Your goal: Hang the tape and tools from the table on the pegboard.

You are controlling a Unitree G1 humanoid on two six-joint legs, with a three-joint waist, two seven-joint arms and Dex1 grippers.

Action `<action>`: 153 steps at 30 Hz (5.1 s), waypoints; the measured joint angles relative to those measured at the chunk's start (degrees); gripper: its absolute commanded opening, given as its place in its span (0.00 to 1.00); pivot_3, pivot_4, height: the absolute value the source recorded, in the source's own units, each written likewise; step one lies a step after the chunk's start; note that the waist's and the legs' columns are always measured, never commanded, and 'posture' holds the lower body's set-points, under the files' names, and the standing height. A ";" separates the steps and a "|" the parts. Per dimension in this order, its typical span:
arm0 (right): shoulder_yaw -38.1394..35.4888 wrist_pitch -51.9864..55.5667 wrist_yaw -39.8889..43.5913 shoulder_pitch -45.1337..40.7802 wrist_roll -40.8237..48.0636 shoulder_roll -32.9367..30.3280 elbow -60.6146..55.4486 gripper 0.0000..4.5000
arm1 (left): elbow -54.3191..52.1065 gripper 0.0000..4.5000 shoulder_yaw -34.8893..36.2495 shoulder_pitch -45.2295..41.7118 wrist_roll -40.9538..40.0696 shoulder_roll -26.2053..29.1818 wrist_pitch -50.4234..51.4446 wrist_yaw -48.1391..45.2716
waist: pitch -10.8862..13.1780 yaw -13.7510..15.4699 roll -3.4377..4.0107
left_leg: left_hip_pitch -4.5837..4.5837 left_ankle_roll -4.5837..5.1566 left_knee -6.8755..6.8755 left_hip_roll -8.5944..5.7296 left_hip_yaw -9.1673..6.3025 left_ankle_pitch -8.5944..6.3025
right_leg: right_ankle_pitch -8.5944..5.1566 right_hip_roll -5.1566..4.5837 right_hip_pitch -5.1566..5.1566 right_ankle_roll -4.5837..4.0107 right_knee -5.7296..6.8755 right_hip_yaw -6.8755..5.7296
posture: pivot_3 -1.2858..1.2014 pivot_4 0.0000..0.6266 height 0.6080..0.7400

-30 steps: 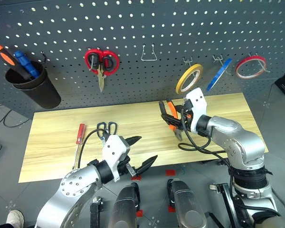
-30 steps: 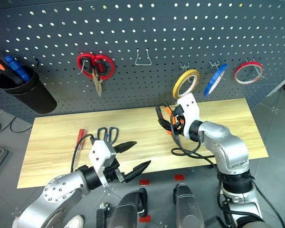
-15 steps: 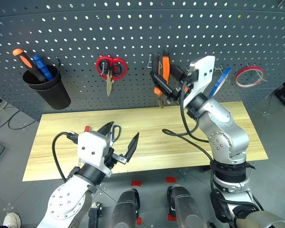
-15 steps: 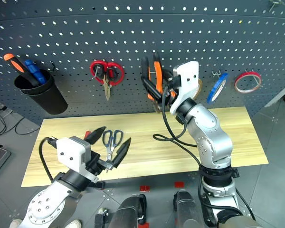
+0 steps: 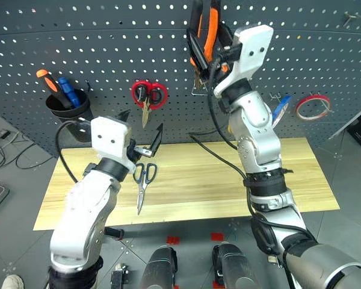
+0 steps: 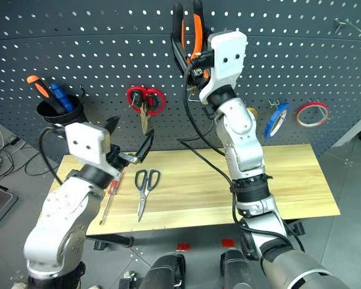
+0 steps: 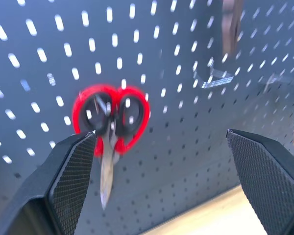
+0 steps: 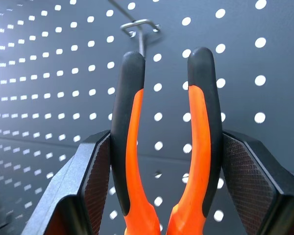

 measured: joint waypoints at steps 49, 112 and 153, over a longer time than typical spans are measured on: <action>0.82 -21.76 -8.32 -4.27 -8.66 -0.03 29.96 1.00 | 11.25 1.00 0.01 -12.08 -1.37 -1.90 -2.98 -6.64 | 0.01 0.15 0.02 | 0.14 -0.04 0.11 0.03 0.00 0.03 | 0.01 -0.11 0.14 -0.01 0.08 0.04 | 0.50 0.33 1.00; 17.51 -1.22 58.29 32.92 9.59 -24.85 -11.30 1.00 | 22.11 1.00 0.62 6.15 7.04 -4.10 21.00 5.55 | 6.38 -0.03 0.07 | 0.91 0.55 0.08 0.08 -0.29 -0.31 | -0.04 -0.31 0.96 -0.06 -0.06 0.05 | 0.47 0.66 1.00; 17.39 -1.18 57.01 30.70 8.76 -22.76 -8.65 1.00 | 23.59 0.12 0.81 3.48 6.67 -1.78 22.29 1.66 | 8.91 -0.01 0.22 | 0.87 0.38 -0.01 0.08 -0.34 -0.25 | -0.03 -0.35 0.91 -0.05 -0.08 -0.06 | 0.47 0.63 1.00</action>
